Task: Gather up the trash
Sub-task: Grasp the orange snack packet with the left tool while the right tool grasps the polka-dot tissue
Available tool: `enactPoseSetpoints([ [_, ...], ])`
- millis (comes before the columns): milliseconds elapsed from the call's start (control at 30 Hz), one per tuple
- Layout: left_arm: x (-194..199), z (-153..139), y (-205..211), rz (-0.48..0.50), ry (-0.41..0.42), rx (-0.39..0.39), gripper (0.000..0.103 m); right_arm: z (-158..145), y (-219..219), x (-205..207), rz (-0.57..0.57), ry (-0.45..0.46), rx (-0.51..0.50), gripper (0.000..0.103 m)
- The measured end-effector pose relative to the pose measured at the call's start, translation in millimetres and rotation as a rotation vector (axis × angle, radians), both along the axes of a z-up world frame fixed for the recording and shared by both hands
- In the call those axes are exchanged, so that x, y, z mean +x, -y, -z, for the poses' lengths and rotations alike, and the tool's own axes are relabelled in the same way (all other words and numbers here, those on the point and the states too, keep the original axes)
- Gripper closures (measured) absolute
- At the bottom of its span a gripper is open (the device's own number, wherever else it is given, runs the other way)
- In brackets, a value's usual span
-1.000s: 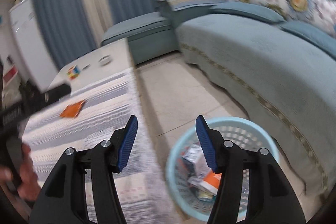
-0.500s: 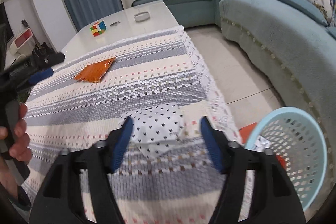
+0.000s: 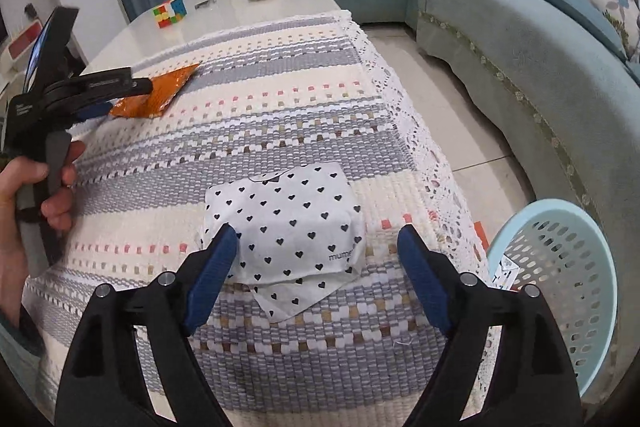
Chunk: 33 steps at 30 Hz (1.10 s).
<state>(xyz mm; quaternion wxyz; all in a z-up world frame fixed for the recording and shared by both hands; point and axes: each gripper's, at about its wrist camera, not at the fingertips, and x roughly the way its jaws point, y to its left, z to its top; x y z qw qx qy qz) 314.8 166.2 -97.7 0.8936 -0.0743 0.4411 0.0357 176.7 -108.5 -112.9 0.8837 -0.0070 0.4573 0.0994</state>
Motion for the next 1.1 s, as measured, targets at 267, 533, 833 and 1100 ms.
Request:
enactPoseSetpoints([
  [267,-35,-5,22,0.058,0.002,0.050,0.093,-7,-4,-9,-0.028,0.056,-0.018,0.078],
  [533,-101,-7,37,0.134,-0.046,-0.129,0.094,-14,2,-13,-0.030,0.079,0.025,0.092],
  [833,-189,-7,53,0.228,-0.143,-0.236,0.077,-16,13,-9,0.008,0.069,0.077,0.095],
  [1100,-195,-26,79,0.409,-0.001,-0.055,0.008,-14,17,-6,0.003,0.046,0.121,0.095],
])
